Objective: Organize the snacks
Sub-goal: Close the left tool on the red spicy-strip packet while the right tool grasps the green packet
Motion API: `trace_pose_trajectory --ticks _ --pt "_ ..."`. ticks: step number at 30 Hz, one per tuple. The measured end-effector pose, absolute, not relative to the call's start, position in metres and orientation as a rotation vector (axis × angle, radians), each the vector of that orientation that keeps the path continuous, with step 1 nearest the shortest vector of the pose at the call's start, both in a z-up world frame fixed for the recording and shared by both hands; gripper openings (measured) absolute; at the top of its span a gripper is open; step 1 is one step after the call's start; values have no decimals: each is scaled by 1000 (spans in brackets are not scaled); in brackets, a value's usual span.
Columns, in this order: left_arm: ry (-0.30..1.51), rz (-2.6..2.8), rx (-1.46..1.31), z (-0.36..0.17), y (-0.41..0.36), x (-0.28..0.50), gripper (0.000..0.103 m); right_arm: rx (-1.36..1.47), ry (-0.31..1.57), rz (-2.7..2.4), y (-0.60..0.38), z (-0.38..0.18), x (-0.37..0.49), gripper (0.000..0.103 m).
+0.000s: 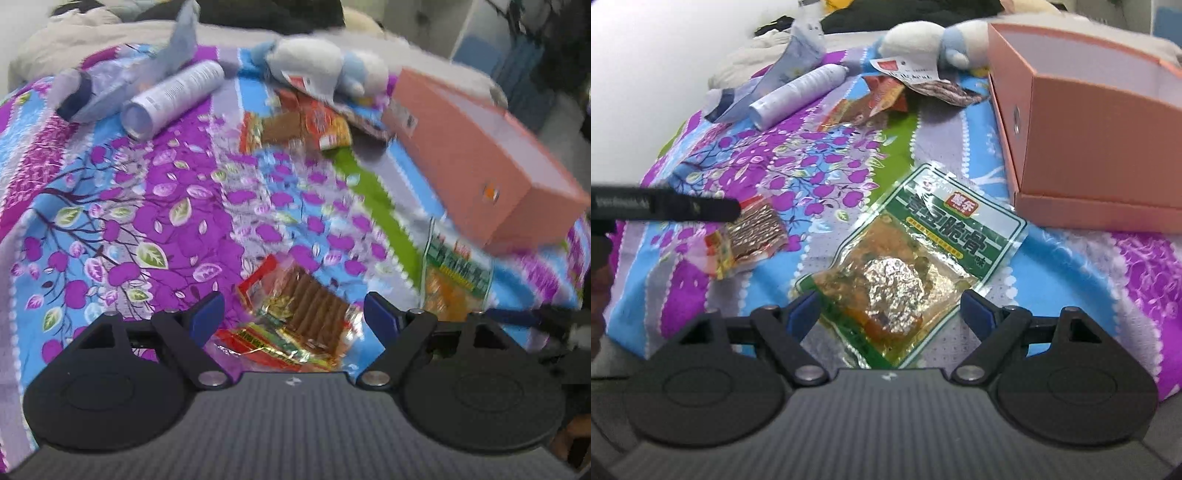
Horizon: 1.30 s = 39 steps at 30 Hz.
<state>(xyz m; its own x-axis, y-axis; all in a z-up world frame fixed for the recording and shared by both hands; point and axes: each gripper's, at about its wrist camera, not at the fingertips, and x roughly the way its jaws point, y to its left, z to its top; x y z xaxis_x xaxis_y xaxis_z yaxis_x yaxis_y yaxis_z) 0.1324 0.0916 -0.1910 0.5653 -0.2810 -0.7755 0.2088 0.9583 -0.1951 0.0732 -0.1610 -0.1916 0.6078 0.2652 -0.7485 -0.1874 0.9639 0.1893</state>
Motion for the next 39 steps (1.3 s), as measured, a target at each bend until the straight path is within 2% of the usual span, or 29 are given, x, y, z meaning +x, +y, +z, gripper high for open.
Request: trace_pose_trajectory --ticks 1,2,22,24,26,39 --pt "940 -287 -68 -195 91 135 86 97 880 250 -161 -193 75 89" --pt "948 -288 -61 -199 90 137 87 94 881 240 -161 -194 76 102" --pt "965 -227 -34 -221 79 143 86 0 844 294 -144 -206 87 103" --pt "966 -208 -41 -221 78 144 85 -7 839 311 -141 -206 88 98" --pt "965 -192 -50 -220 78 144 82 -9 832 325 -138 -203 89 86" --pt "970 -114 -118 -216 81 144 70 9 816 331 -137 -195 92 64"
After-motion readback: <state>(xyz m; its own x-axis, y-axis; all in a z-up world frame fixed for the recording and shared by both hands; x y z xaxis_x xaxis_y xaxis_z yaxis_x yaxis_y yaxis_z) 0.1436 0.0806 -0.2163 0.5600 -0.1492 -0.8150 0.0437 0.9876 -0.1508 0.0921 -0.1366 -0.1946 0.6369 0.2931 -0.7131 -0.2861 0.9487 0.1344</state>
